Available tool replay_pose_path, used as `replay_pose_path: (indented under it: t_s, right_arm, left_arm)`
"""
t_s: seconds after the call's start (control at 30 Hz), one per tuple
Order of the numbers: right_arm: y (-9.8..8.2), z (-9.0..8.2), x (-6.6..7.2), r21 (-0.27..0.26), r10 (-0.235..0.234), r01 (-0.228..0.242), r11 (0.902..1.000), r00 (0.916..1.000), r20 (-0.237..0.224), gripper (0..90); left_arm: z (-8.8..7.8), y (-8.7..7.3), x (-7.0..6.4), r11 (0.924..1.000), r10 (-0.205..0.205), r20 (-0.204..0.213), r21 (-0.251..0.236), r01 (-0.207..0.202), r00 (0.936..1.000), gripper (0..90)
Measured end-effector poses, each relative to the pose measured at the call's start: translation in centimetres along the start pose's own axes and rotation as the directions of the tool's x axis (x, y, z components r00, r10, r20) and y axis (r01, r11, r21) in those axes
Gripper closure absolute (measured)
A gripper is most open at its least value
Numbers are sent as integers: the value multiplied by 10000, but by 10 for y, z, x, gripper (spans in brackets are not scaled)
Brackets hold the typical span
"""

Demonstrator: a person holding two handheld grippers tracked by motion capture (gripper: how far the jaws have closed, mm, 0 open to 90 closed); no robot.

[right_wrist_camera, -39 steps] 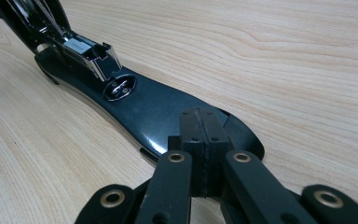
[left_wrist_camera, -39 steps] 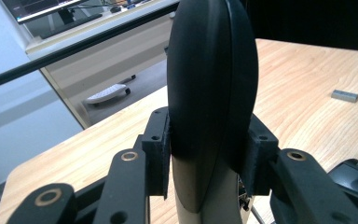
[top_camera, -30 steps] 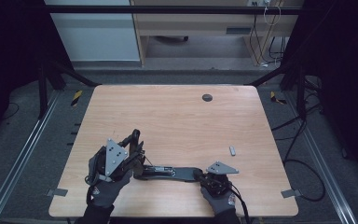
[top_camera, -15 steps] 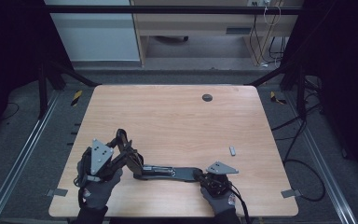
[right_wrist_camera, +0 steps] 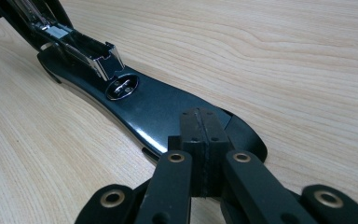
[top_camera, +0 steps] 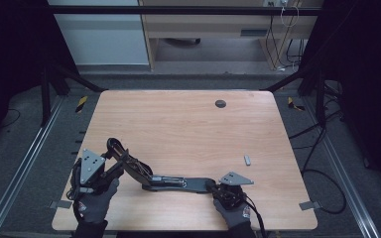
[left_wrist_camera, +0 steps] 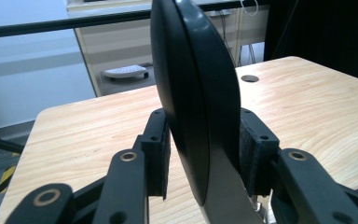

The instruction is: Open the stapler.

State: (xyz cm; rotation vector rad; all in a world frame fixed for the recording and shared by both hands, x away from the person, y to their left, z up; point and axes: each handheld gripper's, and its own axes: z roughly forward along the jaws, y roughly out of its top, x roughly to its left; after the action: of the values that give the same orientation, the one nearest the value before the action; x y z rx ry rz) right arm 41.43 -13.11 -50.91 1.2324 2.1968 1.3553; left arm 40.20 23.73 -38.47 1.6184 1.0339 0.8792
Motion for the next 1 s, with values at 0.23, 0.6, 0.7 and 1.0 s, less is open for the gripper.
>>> replay_pose_path:
  t_s: [0.23,0.6,0.7,1.0]
  right_arm:
    - [0,0,0,0,-46,46,10000,10000,-4,900]
    - [0,1,1,11,-93,93,10000,10000,-24,900]
    - [0,1,1,11,-113,113,9999,9999,-35,900]
    - [0,1,1,31,-107,107,9999,9999,-16,900]
  left_arm:
    - [-4,-9,14,9988,-471,-300,96,474,9984,580]
    - [-6,-18,26,9963,-846,-515,126,854,9951,559]
    - [-8,-23,32,9946,-1009,-522,170,1019,9935,551]
    - [-9,-24,30,9964,-831,-658,97,839,9944,539]
